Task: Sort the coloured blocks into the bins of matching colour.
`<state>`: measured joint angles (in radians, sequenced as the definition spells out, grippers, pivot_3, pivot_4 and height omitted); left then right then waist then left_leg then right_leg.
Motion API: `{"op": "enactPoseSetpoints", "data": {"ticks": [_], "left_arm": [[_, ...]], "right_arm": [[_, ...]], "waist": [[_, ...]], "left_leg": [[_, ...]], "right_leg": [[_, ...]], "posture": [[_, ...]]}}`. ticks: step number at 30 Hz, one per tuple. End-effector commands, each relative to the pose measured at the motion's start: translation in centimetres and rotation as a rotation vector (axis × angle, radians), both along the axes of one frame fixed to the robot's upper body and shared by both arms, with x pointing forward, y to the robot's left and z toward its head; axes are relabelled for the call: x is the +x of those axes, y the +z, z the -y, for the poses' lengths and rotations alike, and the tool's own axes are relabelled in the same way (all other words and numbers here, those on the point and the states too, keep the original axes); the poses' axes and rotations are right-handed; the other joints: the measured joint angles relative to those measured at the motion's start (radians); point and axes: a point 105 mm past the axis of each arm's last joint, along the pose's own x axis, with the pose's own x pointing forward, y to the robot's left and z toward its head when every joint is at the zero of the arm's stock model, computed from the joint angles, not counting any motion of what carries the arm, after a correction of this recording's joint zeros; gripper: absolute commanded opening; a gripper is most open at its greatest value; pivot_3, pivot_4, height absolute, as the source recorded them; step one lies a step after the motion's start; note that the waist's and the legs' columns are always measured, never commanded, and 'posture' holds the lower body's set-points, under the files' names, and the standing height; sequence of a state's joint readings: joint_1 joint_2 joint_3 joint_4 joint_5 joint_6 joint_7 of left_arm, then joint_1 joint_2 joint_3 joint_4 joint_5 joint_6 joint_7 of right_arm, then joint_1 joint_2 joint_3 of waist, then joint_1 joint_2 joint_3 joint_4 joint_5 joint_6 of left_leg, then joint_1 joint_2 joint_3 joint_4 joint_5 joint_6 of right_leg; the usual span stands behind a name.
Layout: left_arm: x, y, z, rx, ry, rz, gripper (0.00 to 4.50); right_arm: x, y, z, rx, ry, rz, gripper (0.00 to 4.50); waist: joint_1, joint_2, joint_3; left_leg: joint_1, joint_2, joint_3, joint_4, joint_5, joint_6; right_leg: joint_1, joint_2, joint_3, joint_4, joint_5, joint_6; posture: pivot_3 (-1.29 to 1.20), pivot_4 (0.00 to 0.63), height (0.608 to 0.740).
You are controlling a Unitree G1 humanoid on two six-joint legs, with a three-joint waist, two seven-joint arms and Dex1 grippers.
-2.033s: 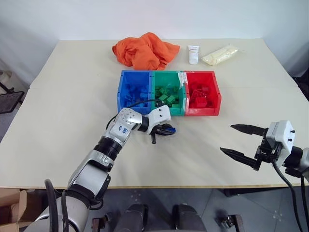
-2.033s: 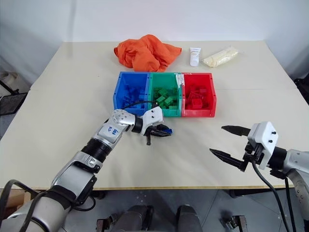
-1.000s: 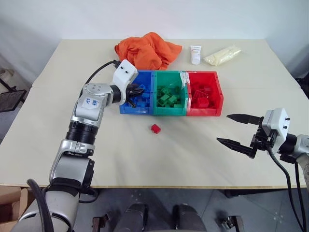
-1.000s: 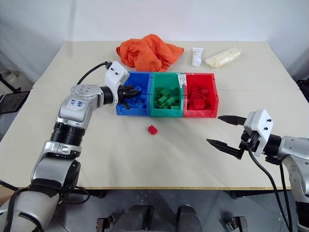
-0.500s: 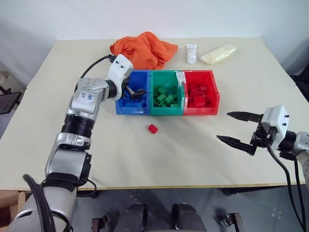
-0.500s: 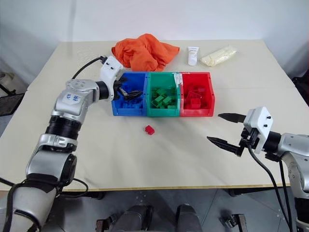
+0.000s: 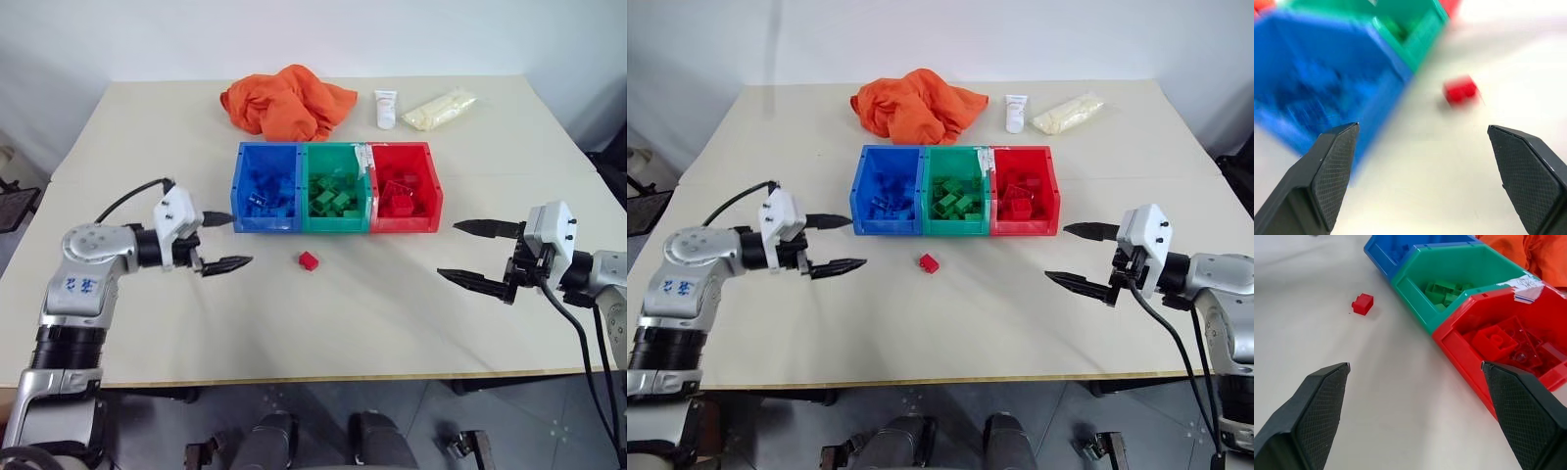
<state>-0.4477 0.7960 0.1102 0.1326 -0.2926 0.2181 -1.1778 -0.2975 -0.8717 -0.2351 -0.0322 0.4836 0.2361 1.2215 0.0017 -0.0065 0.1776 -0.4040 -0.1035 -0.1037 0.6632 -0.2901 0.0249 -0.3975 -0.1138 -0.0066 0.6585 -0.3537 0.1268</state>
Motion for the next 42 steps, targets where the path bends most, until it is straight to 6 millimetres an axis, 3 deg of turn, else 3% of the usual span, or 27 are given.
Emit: {"op": "enactPoseSetpoints", "data": {"ticks": [1,8,15,18,23,30,35,39,42], "left_arm": [[-2.0,1.3,-1.8,-0.009,-0.06,0.033,4.48],[-3.1,0.5,-2.5,0.0,-0.092,-0.008,4.48],[-1.1,-0.5,1.1,0.001,-0.114,0.061,4.48],[0.1,-1.6,4.4,-0.015,-0.161,0.079,4.48],[1.8,-2.8,8.0,-0.021,-0.21,0.096,4.48],[3.5,-4.5,10.6,0.004,-0.237,0.083,4.48],[4.1,-5.4,11.3,0.036,-0.217,0.057,4.48],[5.3,-6.0,11.7,0.052,-0.138,0.058,3.62],[5.4,-5.7,12.5,0.023,-0.158,0.06,2.59]], "right_arm": [[-0.3,1.0,0.6,-0.021,0.015,0.03,4.5],[-0.1,1.1,0.6,-0.027,0.026,0.031,4.5],[-0.3,1.0,0.4,-0.025,0.028,0.03,4.5],[-0.4,0.9,0.3,-0.022,0.026,0.03,4.5],[-0.5,0.7,0.1,-0.016,0.018,0.033,4.5],[-1.0,0.5,-0.1,-0.004,0.003,0.038,4.5],[-1.3,0.4,0.0,0.002,-0.011,0.04,4.5],[-1.5,0.3,0.0,0.005,-0.021,0.041,4.5],[-1.6,0.3,0.0,0.007,-0.024,0.04,4.5]], "waist": [[0.001,0.0,0.0],[0.001,0.0,0.0],[0.001,0.0,0.0],[0.004,0.0,0.0],[0.003,0.0,0.0],[0.0,0.0,0.0],[0.001,0.0,0.0],[0.01,0.0,0.0],[0.017,0.0,0.0]], "left_leg": [[0.0,0.0,0.0,0.0,0.0,0.0],[0.0,0.0,-0.001,0.0,0.0,0.0],[0.0,0.0,-0.001,0.0,0.0,0.0],[0.0,-0.001,0.0,0.0,0.0,0.0],[0.0,-0.001,0.0,0.001,0.0,0.0],[0.0,-0.001,0.0,0.001,0.0,0.0],[0.0,-0.001,0.0,0.001,0.0,0.0],[0.0,-0.002,0.0,0.002,0.0,0.0],[0.0,-0.002,0.001,0.002,0.0,0.001]], "right_leg": [[0.0,0.0,0.0,0.0,0.0,0.0],[0.001,0.0,0.0,-0.001,0.0,0.0],[0.001,0.0,-0.001,0.0,0.0,0.0],[0.001,0.0,-0.001,0.001,0.0,0.0],[0.001,0.0,-0.001,0.002,0.0,0.0],[0.001,0.0,-0.005,0.002,0.0,0.0],[0.001,0.0,-0.006,0.003,0.0,0.0],[0.001,0.0,-0.006,0.003,0.0,0.0],[0.001,0.0,-0.006,0.003,0.0,0.0]], "posture": [[0.0,0.15,0.74],[0.0,0.15,0.74],[0.0,0.15,0.74],[0.0,0.15,0.74],[0.0,0.15,0.74],[0.0,0.15,0.74],[0.0,0.15,0.74],[0.0,0.15,0.74],[0.0,0.15,0.74]]}}
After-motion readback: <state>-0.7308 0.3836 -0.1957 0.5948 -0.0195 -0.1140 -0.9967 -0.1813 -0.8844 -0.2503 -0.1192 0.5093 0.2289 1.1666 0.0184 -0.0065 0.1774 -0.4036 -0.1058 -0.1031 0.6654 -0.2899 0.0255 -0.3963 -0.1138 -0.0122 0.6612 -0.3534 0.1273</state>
